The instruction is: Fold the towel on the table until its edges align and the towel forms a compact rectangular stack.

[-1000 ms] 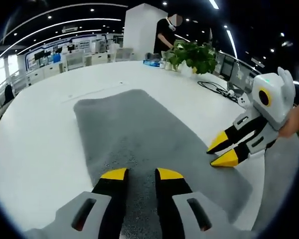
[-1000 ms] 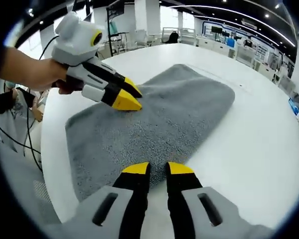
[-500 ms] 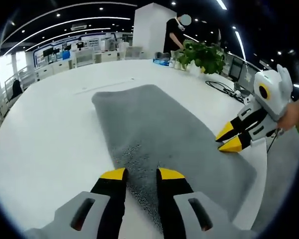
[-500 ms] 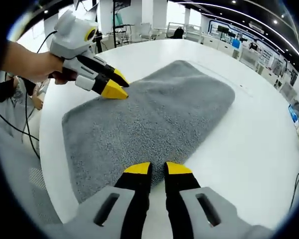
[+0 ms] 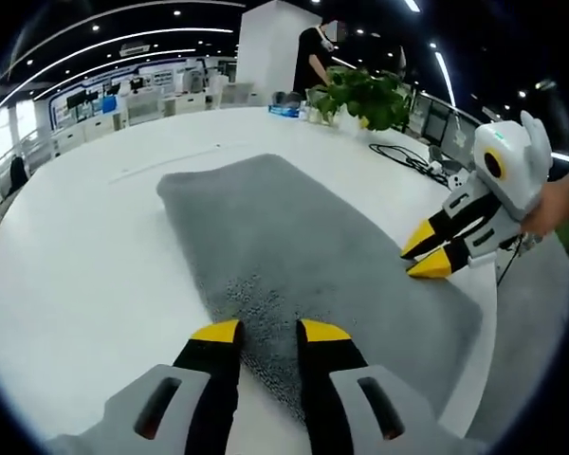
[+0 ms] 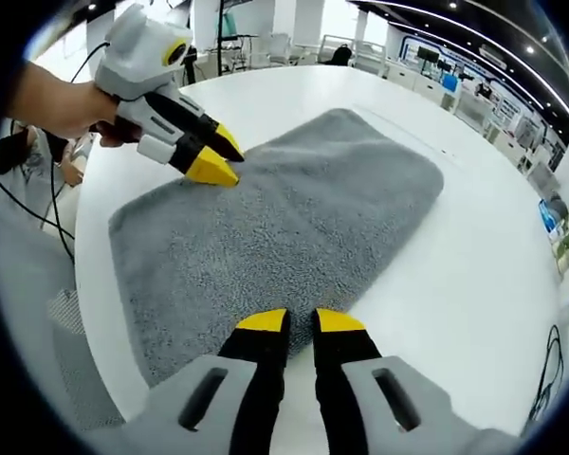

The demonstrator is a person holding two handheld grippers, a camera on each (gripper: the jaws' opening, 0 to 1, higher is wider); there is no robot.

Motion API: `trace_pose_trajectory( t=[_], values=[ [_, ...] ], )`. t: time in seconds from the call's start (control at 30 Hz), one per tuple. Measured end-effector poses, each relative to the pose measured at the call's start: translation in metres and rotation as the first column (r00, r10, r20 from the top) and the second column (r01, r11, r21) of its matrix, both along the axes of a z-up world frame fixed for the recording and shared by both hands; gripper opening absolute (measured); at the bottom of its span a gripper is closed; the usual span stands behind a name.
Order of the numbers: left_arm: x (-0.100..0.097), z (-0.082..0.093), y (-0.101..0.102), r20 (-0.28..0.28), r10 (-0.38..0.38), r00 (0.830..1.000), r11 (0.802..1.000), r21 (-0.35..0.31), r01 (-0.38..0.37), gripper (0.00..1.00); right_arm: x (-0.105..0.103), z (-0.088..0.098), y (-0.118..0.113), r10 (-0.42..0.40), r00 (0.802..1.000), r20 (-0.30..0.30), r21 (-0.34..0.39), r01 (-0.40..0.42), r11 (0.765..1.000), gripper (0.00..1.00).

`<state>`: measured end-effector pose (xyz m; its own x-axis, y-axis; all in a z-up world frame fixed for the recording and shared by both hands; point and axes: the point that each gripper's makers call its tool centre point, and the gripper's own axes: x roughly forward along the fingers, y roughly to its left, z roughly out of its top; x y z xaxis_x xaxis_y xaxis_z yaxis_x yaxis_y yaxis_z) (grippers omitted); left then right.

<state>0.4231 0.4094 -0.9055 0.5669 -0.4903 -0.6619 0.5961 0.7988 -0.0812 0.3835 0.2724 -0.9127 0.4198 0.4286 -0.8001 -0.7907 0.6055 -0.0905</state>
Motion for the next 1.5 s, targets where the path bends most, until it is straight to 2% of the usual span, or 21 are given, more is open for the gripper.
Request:
trace_pose_trajectory(
  t=[0.17,0.37,0.43,0.63,0.9,0.97,1.17,1.33,1.37,1.4,1.5],
  values=[
    [-0.006,0.000,-0.019,-0.008,-0.027,1.000,1.000,-0.003,0.027,0.25,0.000,0.000,-0.019,0.022,1.000,0.007,-0.054,-0.022,0.998,0.09],
    [-0.009,-0.001,-0.037,-0.007,-0.048,0.999,0.999,-0.006,0.048,0.28,-0.001,-0.001,-0.036,0.021,1.000,0.010,-0.083,-0.020,0.996,0.08],
    [-0.009,-0.001,-0.043,-0.011,-0.049,0.999,0.999,-0.008,0.049,0.28,0.000,0.000,-0.041,0.046,0.999,0.021,-0.113,-0.044,0.993,0.08],
    [-0.003,-0.001,-0.063,-0.012,-0.087,0.996,0.996,0.032,0.087,0.29,0.004,-0.001,-0.059,0.042,0.999,0.022,-0.121,-0.039,0.992,0.08],
    [0.002,-0.003,-0.071,0.003,-0.087,0.996,0.994,0.060,0.087,0.30,0.006,-0.001,-0.065,0.054,0.998,0.030,-0.086,-0.051,0.995,0.08],
    [0.003,-0.003,-0.074,0.006,-0.078,0.997,0.995,0.057,0.078,0.30,0.008,-0.001,-0.067,0.072,0.996,0.054,-0.094,-0.066,0.993,0.08],
    [0.008,-0.002,-0.082,0.022,-0.114,0.993,0.983,0.144,0.109,0.29,0.009,0.000,-0.071,0.043,0.997,0.064,-0.074,-0.038,0.997,0.07],
    [0.008,-0.001,-0.086,0.025,-0.127,0.992,0.979,0.163,0.121,0.29,0.007,-0.001,-0.073,0.070,0.994,0.079,-0.105,-0.061,0.993,0.07],
    [0.009,-0.001,-0.085,0.019,-0.110,0.994,0.982,0.159,0.105,0.30,0.006,-0.001,-0.074,0.018,0.998,0.065,-0.074,-0.013,0.997,0.07],
    [0.009,0.000,-0.083,0.020,-0.098,0.995,0.983,0.160,0.094,0.31,0.006,-0.001,-0.075,0.005,0.998,0.061,-0.069,0.000,0.998,0.07],
    [0.008,0.003,-0.083,0.031,-0.080,0.996,0.984,0.160,0.074,0.38,0.006,-0.001,-0.074,0.027,0.997,0.078,-0.082,-0.020,0.996,0.07]
  ],
)
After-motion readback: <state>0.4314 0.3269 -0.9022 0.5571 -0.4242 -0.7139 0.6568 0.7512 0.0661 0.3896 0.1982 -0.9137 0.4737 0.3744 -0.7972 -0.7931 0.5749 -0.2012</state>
